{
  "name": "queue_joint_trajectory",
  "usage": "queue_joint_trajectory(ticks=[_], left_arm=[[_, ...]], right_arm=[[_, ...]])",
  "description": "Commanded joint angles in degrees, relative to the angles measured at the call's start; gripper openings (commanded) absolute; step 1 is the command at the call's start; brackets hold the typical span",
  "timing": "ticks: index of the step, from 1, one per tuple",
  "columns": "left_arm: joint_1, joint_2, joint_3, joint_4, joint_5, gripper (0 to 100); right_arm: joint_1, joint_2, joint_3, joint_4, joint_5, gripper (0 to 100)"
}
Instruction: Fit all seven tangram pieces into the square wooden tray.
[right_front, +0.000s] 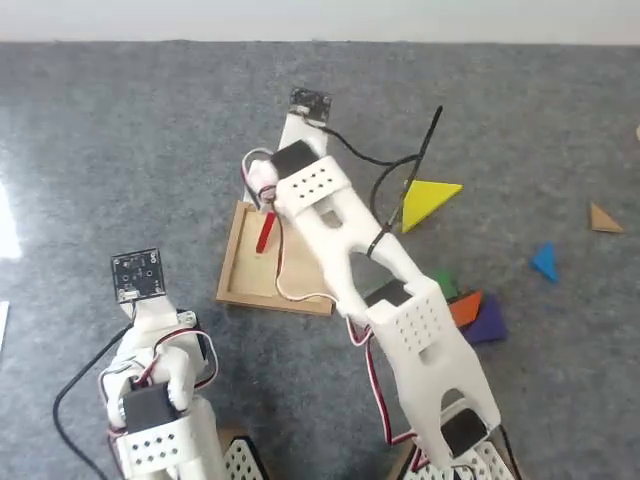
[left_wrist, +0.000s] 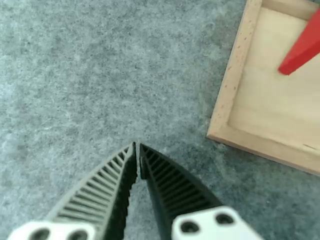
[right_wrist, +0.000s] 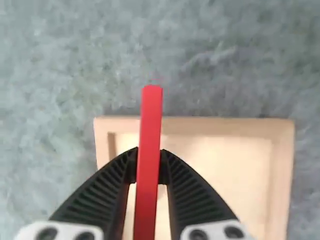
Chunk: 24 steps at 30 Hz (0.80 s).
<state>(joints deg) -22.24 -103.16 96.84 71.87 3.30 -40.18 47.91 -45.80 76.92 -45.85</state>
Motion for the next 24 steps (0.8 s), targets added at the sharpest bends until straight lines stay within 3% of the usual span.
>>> queue_joint_trajectory(ticks=[1,17,24], left_arm=[[-0.26,-0.97,-0.40,0.44,-0.26,1],[-0.26,-0.97,-0.40,0.44,-0.35,1],[-0.26,-0.97,-0.40,0.44,-0.35,1]], right_arm=[[-2.77,-2.59,-1.05,1.45,-0.79,0.7],[-8.22,-0.75,-0.97,2.95,-0.79,1.2],[-8.22,1.54,-1.05,2.95,-0.79,25.7]])
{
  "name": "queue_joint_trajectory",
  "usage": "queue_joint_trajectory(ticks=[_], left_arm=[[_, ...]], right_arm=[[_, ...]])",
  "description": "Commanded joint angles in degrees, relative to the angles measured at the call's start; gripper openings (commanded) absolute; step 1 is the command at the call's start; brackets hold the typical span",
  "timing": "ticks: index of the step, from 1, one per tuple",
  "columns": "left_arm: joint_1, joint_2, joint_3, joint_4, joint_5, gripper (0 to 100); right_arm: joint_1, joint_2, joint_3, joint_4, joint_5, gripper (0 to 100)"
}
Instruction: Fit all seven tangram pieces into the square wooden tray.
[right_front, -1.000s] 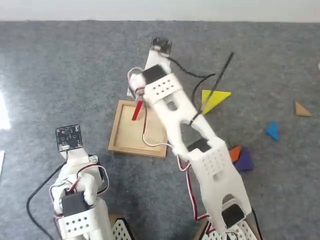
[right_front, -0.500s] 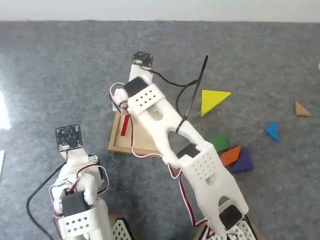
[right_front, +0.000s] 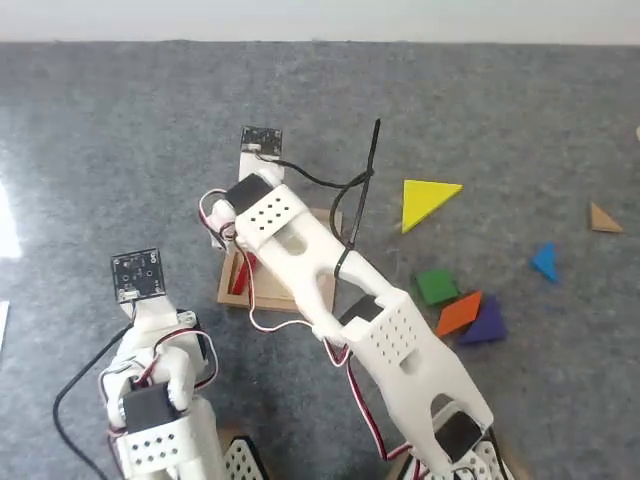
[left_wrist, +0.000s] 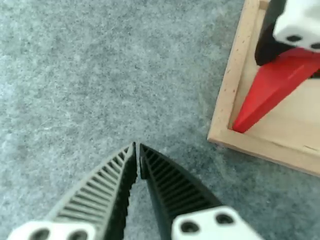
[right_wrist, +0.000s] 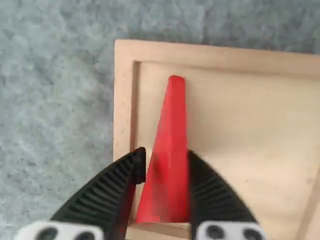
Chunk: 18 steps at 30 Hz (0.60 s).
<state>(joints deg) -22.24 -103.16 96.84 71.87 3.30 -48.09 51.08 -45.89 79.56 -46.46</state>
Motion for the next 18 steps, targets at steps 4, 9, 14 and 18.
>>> queue_joint_trajectory(ticks=[4,9,14,18], left_arm=[[-0.26,-0.97,-0.40,0.44,-0.35,1],[-0.26,-0.97,-0.40,0.44,-0.35,1],[-0.26,-0.97,-0.40,0.44,-0.35,1],[-0.26,-0.97,-0.40,0.44,-0.35,1]], right_arm=[[0.04,-4.35,-0.97,1.01,-0.18,25.4],[1.01,-9.80,-0.97,4.97,-0.09,24.6],[4.88,-16.40,-0.97,10.59,-0.09,24.5],[7.60,-18.95,-0.79,16.66,-0.09,20.4]])
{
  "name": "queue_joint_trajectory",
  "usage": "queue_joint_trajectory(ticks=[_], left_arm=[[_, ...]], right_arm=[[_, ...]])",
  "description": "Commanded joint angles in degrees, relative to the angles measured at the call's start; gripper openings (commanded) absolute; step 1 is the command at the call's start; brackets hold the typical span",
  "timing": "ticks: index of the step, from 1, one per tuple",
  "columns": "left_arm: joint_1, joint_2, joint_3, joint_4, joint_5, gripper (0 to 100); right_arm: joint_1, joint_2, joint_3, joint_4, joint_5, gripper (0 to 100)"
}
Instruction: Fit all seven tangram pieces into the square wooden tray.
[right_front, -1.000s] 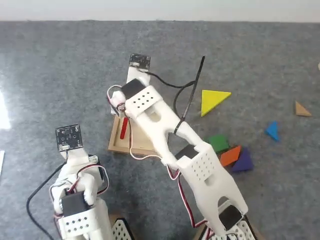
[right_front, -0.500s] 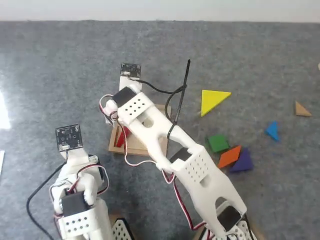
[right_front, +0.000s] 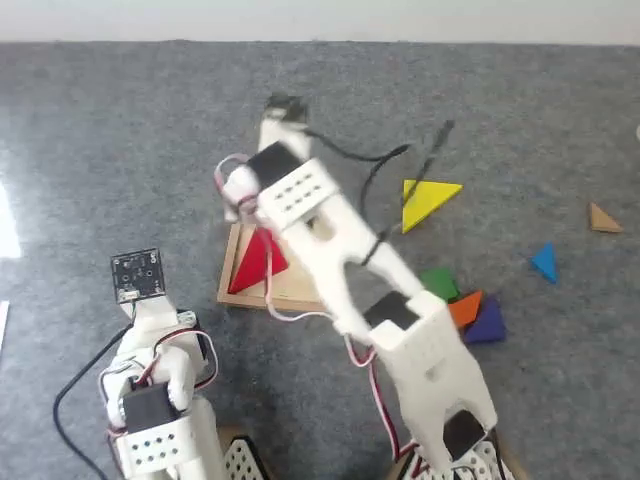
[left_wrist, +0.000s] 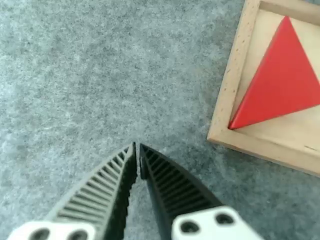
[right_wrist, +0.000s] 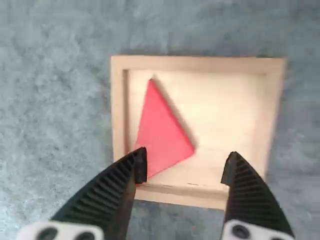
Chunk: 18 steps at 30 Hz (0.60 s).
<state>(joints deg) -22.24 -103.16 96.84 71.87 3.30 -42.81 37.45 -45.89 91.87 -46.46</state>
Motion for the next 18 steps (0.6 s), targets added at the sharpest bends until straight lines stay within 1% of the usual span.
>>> queue_joint_trajectory(ticks=[1,3,4,5,6,9,12,15,18], left_arm=[[-0.26,-0.97,-0.40,0.44,-0.35,1],[-0.26,-0.97,-0.40,0.44,-0.35,1],[-0.26,-0.97,-0.40,0.44,-0.35,1],[-0.26,-0.97,-0.40,0.44,-0.35,1],[-0.26,-0.97,-0.40,0.44,-0.35,1],[-0.26,-0.97,-0.40,0.44,-0.35,1],[-0.26,-0.97,-0.40,0.44,-0.35,1],[-0.26,-0.97,-0.40,0.44,-0.35,1],[-0.26,-0.97,-0.40,0.44,-0.35,1]], right_arm=[[2.42,-5.32,-0.70,6.02,-0.09,15.6],[2.59,-4.70,0.09,7.87,-0.09,1.5],[2.59,-3.91,0.44,8.04,-0.18,0.0],[2.51,-2.95,0.79,8.04,-0.44,3.6],[2.42,-1.54,0.88,7.87,-0.62,5.1],[2.24,4.35,0.88,4.62,-0.62,0.2],[2.15,9.45,0.79,1.27,-0.62,0.7],[2.15,12.09,0.62,1.10,-0.53,0.6],[2.07,12.35,0.62,3.03,-0.53,0.6]])
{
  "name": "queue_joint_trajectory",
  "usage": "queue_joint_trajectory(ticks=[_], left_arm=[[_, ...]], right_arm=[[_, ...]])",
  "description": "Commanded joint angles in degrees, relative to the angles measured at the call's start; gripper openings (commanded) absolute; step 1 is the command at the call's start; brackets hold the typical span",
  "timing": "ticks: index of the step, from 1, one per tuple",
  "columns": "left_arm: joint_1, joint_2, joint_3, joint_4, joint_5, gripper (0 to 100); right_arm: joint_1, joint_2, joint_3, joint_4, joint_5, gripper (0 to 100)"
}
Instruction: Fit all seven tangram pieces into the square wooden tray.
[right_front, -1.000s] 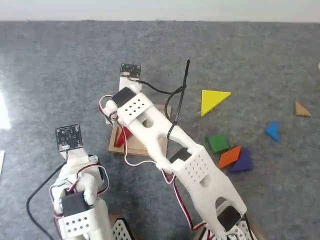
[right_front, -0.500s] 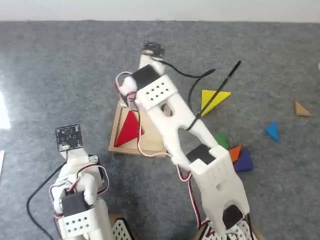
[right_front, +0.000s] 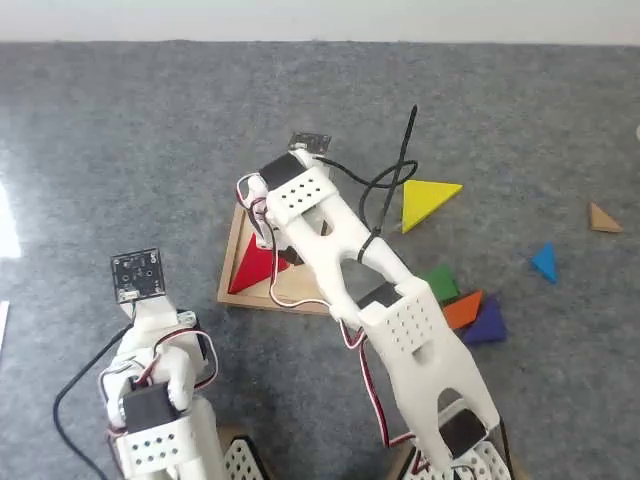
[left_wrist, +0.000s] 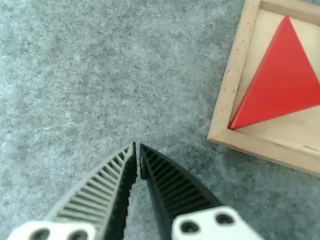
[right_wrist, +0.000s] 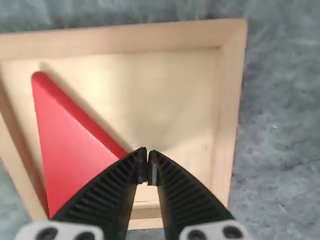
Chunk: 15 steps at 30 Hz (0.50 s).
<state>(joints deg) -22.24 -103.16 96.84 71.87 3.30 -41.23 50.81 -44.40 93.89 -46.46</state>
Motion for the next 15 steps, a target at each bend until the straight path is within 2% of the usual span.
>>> queue_joint_trajectory(ticks=[1,8,15], left_arm=[[-0.26,-0.97,-0.40,0.44,-0.35,1],[-0.26,-0.97,-0.40,0.44,-0.35,1],[-0.26,-0.97,-0.40,0.44,-0.35,1]], right_arm=[[0.48,-1.10,-0.88,1.45,-0.53,0.6],[-3.21,-1.01,-0.88,-0.22,-0.62,0.6],[-2.42,-0.92,-0.79,-5.41,-0.53,0.6]])
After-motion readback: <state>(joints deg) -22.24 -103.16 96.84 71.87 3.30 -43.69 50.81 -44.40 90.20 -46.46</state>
